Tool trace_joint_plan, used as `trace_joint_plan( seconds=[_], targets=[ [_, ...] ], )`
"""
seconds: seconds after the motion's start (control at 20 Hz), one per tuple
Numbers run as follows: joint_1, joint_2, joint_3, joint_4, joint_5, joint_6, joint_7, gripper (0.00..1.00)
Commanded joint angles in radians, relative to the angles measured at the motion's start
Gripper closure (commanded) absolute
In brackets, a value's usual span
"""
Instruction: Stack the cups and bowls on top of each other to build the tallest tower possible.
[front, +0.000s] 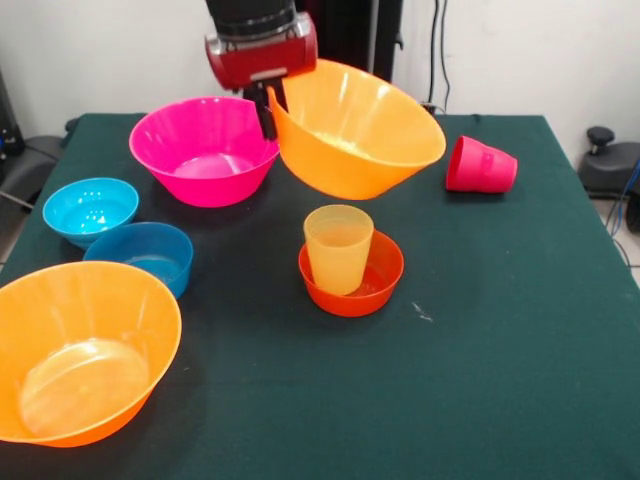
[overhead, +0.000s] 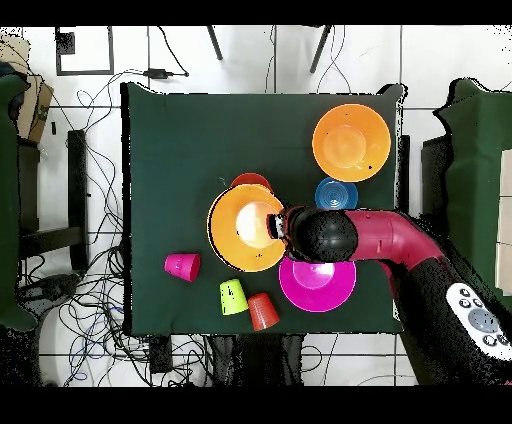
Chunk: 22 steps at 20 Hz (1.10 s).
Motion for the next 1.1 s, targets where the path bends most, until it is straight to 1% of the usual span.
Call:
trace_joint_plan(
  seconds=[0.05,0.3,0.45,0.75,0.8,0.85,1.0,1.1],
  targets=[
    [0.009,-0.146,-0.009,0.065,0.088,0.154,0.038,1.00],
    [0.023,-0.144,-0.014,0.040,0.105,0.179,0.028,1.00],
    [0.032,-0.112,-0.018,0.009,0.103,0.168,0.033,1.00],
    [0.067,-0.046,-0.054,-0.038,0.052,0.121,0.061,1.00],
    [0.065,-0.027,-0.057,-0.036,0.068,0.125,0.070,1.00],
    [0.051,0.009,-0.044,-0.028,0.095,0.093,0.072,1.00],
    [0.030,0.067,-0.014,-0.018,0.147,0.074,0.066,1.00],
    [0.012,0.081,0.005,-0.008,0.170,0.044,0.064,1.00]
  ],
)
